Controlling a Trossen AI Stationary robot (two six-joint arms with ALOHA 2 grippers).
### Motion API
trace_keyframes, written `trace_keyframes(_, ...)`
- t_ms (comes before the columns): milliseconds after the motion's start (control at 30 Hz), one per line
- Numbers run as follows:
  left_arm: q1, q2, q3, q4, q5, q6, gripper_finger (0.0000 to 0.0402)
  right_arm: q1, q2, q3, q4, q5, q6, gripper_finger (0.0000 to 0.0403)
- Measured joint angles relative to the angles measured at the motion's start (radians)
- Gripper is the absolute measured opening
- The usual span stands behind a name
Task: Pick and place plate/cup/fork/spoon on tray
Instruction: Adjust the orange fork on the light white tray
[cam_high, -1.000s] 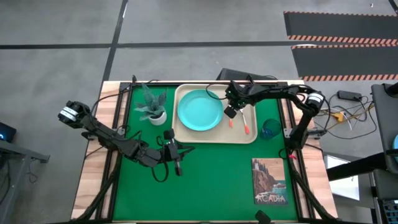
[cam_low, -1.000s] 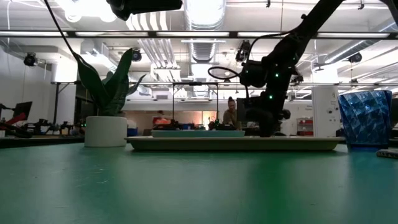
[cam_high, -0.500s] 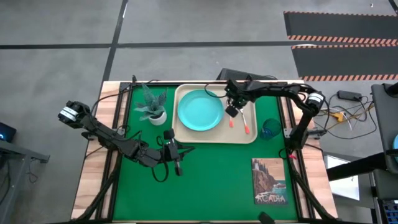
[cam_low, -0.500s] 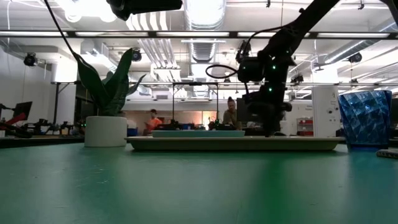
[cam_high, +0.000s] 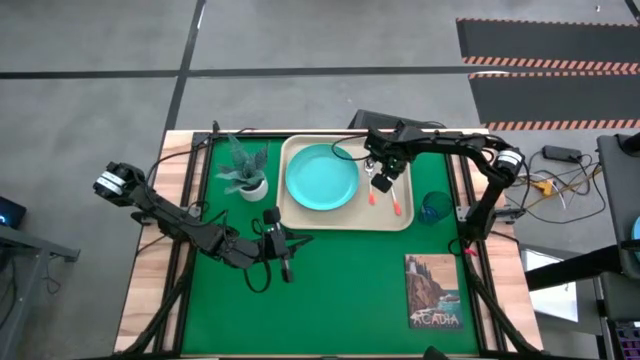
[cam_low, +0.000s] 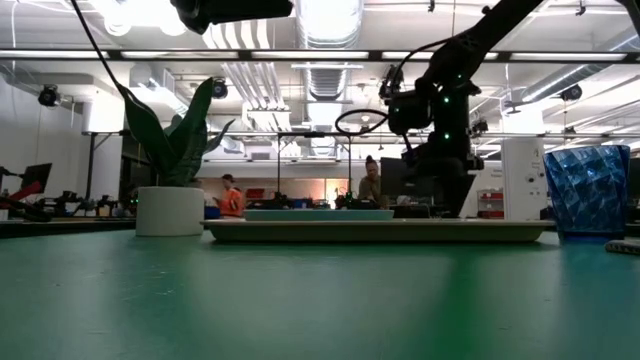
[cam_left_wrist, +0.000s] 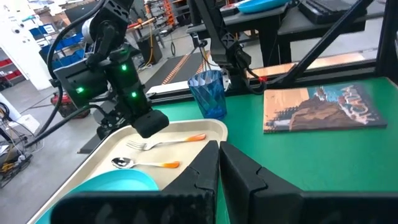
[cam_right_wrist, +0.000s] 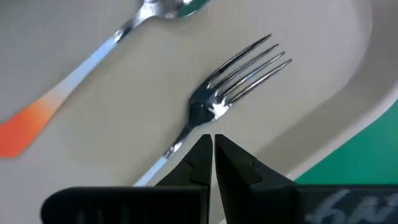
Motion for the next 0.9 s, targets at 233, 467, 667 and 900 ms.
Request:
trace_keyframes(233,0.006,0.001,-0.001,-0.005,0.0,0.001,0.0,-0.007,0.0,-0.028,0.107,0.0,-0.037,0.0011)
trace_keyframes(467,0.006,0.001,-0.001,-0.004,0.0,0.0,0.0,-0.007,0.0,-0.072,0.142,0.0,-0.053,0.0011)
trace_keyframes(667,0.006,0.001,-0.001,-0.004,0.0,0.0,0.0,-0.009,0.0,-0.088,0.201,0.001,-0.061,0.0011)
trace_keyframes(900,0.006,0.001,-0.001,-0.004,0.0,-0.002,0.0,-0.01,0.0,-0.088,0.248,0.002,-0.058,0.0011)
